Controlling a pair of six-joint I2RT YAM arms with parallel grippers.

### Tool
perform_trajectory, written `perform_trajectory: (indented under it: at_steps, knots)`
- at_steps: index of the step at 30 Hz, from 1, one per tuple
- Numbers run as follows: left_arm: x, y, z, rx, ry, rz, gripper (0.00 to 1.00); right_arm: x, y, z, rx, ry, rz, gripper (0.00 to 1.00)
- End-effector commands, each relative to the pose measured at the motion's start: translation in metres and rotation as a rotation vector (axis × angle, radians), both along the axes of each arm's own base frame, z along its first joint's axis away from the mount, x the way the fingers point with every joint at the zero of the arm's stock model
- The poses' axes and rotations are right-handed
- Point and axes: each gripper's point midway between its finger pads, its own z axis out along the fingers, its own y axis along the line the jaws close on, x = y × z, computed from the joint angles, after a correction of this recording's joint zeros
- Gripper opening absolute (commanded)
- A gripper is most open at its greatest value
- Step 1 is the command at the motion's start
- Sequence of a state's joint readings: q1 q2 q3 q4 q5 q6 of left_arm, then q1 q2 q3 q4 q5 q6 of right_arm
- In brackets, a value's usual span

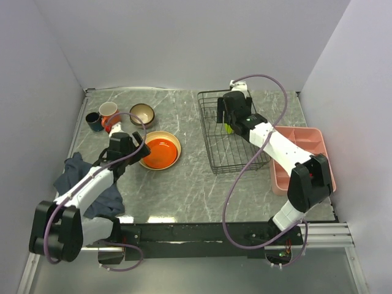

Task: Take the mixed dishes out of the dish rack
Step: Place the plate at the center of the board, then pick up the plate from the dish rack.

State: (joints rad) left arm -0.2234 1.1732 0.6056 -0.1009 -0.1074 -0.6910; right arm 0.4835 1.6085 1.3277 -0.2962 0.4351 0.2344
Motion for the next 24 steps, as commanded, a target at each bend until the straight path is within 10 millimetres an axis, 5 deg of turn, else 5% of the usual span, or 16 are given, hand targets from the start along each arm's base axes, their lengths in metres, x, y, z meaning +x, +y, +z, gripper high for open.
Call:
perform_trajectory:
  at_steps: [1, 15, 24]
  knots:
    - [0.004, 0.003, 0.044, 0.052, -0.111, -0.047, 0.93, 0.015, -0.007, 0.012, -0.041, -0.026, -0.039, 0.81]
    - [-0.044, 0.017, 0.117, 0.169, -0.431, -0.157, 1.00, 0.049, -0.015, -0.006, -0.131, 0.020, -0.095, 0.53]
    - [-0.040, 0.024, 0.119, 0.181, -0.464, -0.108, 0.99, 0.067, -0.019, -0.022, -0.177, 0.052, -0.108, 0.44]
